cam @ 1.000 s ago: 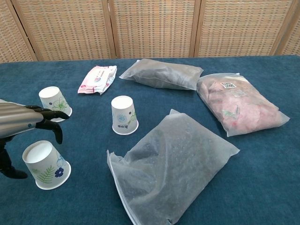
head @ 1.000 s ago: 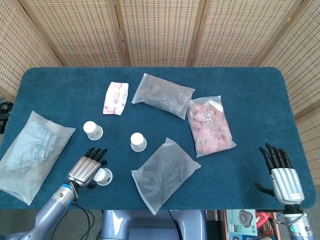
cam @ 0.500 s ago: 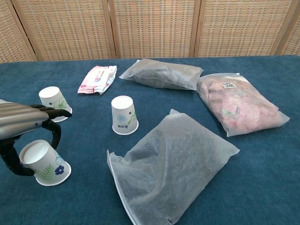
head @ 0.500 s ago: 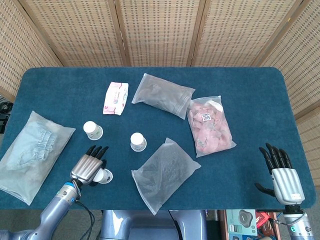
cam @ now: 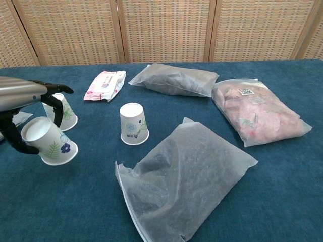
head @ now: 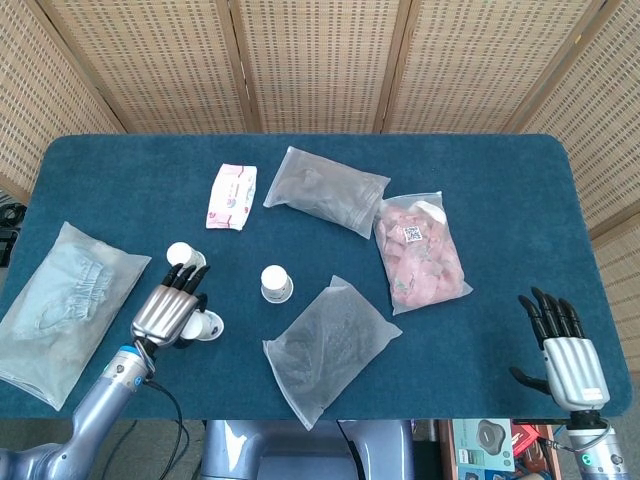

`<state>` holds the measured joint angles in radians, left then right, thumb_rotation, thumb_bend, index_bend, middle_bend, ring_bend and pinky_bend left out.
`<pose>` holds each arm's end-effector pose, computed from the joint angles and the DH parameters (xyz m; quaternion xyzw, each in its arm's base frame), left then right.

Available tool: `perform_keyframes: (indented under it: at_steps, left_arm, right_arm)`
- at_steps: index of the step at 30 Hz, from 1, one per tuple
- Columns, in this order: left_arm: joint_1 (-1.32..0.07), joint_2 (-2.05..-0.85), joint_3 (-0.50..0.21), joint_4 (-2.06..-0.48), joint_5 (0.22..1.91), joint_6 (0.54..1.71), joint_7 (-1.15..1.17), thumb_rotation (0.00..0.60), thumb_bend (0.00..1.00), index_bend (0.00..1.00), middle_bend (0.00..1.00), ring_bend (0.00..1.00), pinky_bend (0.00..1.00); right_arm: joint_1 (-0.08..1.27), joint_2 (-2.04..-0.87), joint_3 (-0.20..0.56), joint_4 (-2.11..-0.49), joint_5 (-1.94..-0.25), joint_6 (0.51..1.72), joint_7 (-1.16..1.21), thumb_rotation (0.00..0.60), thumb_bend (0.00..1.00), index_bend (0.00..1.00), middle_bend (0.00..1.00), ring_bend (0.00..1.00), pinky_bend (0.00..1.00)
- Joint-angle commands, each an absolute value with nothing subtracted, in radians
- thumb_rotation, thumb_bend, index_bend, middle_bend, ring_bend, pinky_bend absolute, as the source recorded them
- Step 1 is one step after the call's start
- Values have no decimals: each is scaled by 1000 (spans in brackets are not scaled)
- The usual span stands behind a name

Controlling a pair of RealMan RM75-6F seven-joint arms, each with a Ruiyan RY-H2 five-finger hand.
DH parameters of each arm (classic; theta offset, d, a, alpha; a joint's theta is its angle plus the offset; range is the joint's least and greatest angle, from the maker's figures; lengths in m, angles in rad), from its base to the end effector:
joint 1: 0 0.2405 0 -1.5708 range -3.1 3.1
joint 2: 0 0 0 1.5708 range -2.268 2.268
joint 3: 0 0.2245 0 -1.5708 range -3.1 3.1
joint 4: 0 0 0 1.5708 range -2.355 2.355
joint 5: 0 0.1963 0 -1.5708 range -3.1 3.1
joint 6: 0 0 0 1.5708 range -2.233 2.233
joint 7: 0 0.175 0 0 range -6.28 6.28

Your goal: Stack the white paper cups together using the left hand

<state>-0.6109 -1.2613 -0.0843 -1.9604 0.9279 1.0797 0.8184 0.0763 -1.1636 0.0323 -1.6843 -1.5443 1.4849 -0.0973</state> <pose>-0.1448 0.2818 0.0344 -0.7814 -0.3408 -0.2349 0.4669 -0.2549 -0.2010 0.1338 0.6082 -0.3905 0.3957 0.5666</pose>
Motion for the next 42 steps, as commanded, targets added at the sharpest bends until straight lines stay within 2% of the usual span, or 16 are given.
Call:
perform_keyframes:
  at_steps: [1,6,15,23,28,42]
  left_arm:
    - [-665,-1271,-138,-1916,844,1062,825,600,188,461,0,0,0]
    - [-745,-1306,-202,-1842,704,1034,851,600,187,461,0,0,0]
    - [-868,-1401,-249,-1705,498,1024,905,600,187,461,0,0,0]
    - [-945,-1498,-260,-1585,394,985,901,600,187,461,0,0,0]
    - [-978,-1537,-242,-1525,375,984,913,600,187,461,0,0,0]
    - [-996,-1524,-232,-1503,343,1002,894,600,187,461,0,0,0]
  right_arm:
    - [76,-1160,33,-1686,-1541,1483,-94,600,70,0,0,0,0]
    - [79,-1161,34,-1685,-1540,1477,-93,600,69,0,0,0,0]
    - [83,-1159,37,-1681,-1530,1466,-79,600,69,0,0,0,0]
    - [81,-1152,40,-1682,-1523,1465,-66,600,69,0,0,0,0]
    - [82,-1149,44,-1681,-1516,1463,-58,600,69,0,0,0,0]
    - [80,-1143,44,-1685,-1510,1462,-56,600,69,0,0,0,0]
